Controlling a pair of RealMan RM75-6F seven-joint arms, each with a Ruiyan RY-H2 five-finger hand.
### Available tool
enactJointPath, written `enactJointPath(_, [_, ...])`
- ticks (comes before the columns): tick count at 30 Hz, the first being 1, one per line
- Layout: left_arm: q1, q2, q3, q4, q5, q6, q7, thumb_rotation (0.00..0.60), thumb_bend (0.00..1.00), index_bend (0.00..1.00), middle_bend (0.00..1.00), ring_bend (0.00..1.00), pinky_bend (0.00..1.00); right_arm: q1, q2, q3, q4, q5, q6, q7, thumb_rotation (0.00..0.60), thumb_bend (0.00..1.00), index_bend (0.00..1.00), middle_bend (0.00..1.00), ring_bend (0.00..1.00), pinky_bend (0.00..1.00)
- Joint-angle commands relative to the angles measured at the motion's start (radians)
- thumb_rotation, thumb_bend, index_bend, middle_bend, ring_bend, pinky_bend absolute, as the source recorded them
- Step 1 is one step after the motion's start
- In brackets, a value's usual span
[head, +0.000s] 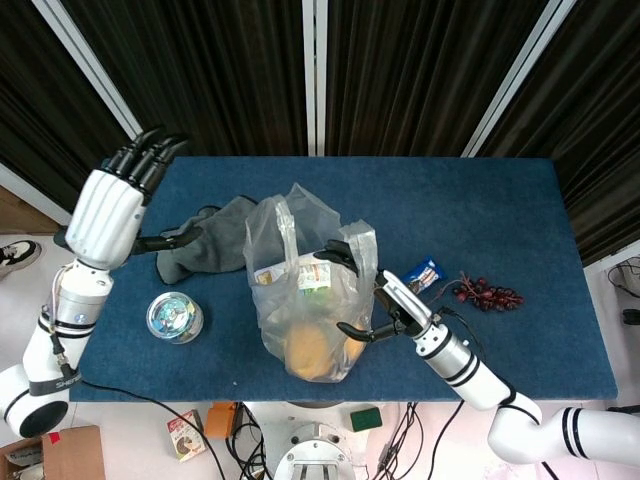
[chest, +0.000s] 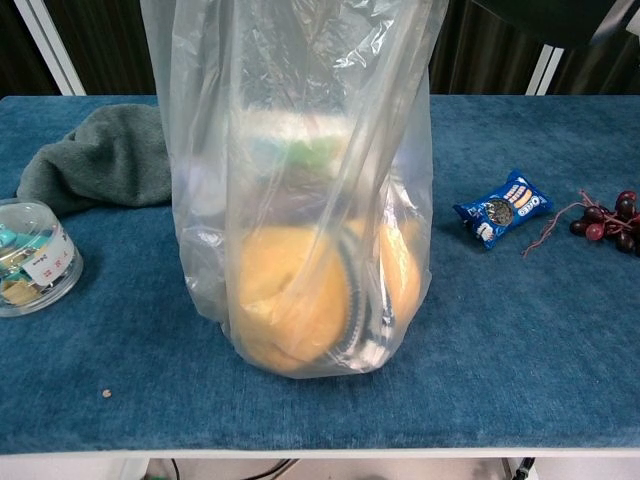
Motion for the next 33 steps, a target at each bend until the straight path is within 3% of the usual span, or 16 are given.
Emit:
enactJointPath(1, [-0.042, -0.029, -0.005, 0.002, -0.017, -0.037, 0.019, 0.547, 0.04, 0.09, 0.16, 0.09, 0.23, 0.0, -0.003, 0.001, 0.006, 0.002, 0.0, 0.002, 0.6, 0.31, 0.0, 0.09, 0.0, 0.06])
enactJointPath(7, [-0.128, -0.078, -0.026, -0.004, -0.105, -0.127, -0.017, 0.545, 0.0, 0.09, 0.16, 0.09, 0.22, 0.0, -0.009, 0.004, 0.018, 0.004, 0.0, 0.005, 0.6, 0.31, 0.0, 0.09, 0.0, 0.06])
enactJointPath(16, [-0.264, -0.133, -0.05, 0.015, -0.192, -0.23, 0.055, 0.552, 0.0, 0.1, 0.16, 0.09, 0.22, 0.002, -0.019, 0.006, 0.032, 0.01, -0.008, 0.006, 0.6, 0.29, 0.0, 0.09, 0.0, 0.06])
enactJointPath(24, [-0.346, -0.153, -0.083, 0.018, -0.276, -0.243, 0.13, 0.549, 0.0, 0.1, 0.16, 0.09, 0.22, 0.008, -0.019, 0.011, 0.038, 0.008, -0.012, 0.012, 0.6, 0.29, 0.0, 0.09, 0.0, 0.06])
enactJointPath(33, [-0.39, -0.159, -0.086, 0.003, -0.329, -0.224, 0.195, 0.538, 0.0, 0.1, 0.17, 0.09, 0.22, 0.042, -0.03, 0.034, 0.035, 0.022, -0.054, -0.019, 0.6, 0.29, 0.0, 0.09, 0.0, 0.05])
